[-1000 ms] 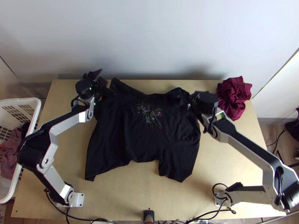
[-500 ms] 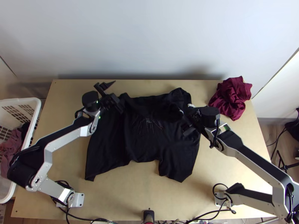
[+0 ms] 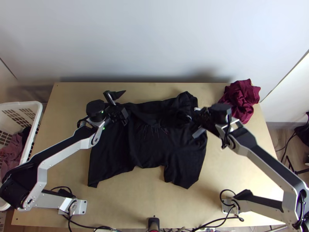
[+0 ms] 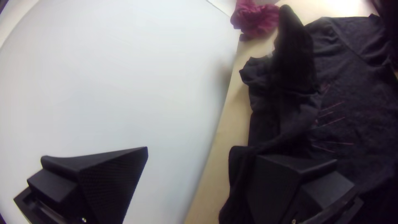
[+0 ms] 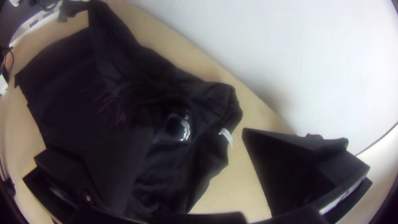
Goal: Fold the t-shirt
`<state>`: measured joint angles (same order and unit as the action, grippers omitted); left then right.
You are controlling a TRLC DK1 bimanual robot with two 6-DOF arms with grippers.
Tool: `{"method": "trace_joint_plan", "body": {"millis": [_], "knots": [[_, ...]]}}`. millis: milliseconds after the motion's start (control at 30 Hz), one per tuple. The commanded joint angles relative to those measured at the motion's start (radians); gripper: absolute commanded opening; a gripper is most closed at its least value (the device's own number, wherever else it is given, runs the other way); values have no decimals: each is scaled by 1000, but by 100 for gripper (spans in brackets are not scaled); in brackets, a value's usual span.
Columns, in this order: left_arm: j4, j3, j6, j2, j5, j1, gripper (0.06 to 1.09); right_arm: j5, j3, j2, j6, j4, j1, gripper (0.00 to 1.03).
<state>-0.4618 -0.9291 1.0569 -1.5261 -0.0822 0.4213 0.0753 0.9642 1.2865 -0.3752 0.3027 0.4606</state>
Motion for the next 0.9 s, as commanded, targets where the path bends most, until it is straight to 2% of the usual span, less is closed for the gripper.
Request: {"method": "trace_joint_plan", "body": {"millis": [0, 67, 133, 200, 300, 467, 533, 633, 733, 867], "knots": [[213, -114, 18, 52, -11, 93, 104, -34, 219, 82, 24, 104, -40, 99], [279, -129, 17, 84, -47, 129, 104, -83, 311, 114, 50, 184, -51, 99], [419, -140, 26, 133, -126, 155, 104, -124, 390, 139, 64, 248, -60, 99], [528, -128, 63, 170, -142, 182, 104, -157, 435, 146, 58, 291, -65, 99], [597, -91, 152, 202, -142, 186, 104, -218, 450, 157, 9, 386, -96, 99], [703, -131, 235, 192, -149, 83, 103, -250, 418, 166, -122, 598, -149, 98], [732, -148, 244, 178, -163, 39, 103, -262, 430, 185, -117, 598, -166, 98], [789, -171, 242, 185, -231, -4, 103, -270, 459, 211, -116, 596, -165, 98], [867, -203, 181, 211, -301, -15, 104, -270, 513, 244, -105, 595, -149, 98], [1011, -215, 229, 282, -398, -65, 103, -270, 608, 290, -108, 621, -126, 98]]}}
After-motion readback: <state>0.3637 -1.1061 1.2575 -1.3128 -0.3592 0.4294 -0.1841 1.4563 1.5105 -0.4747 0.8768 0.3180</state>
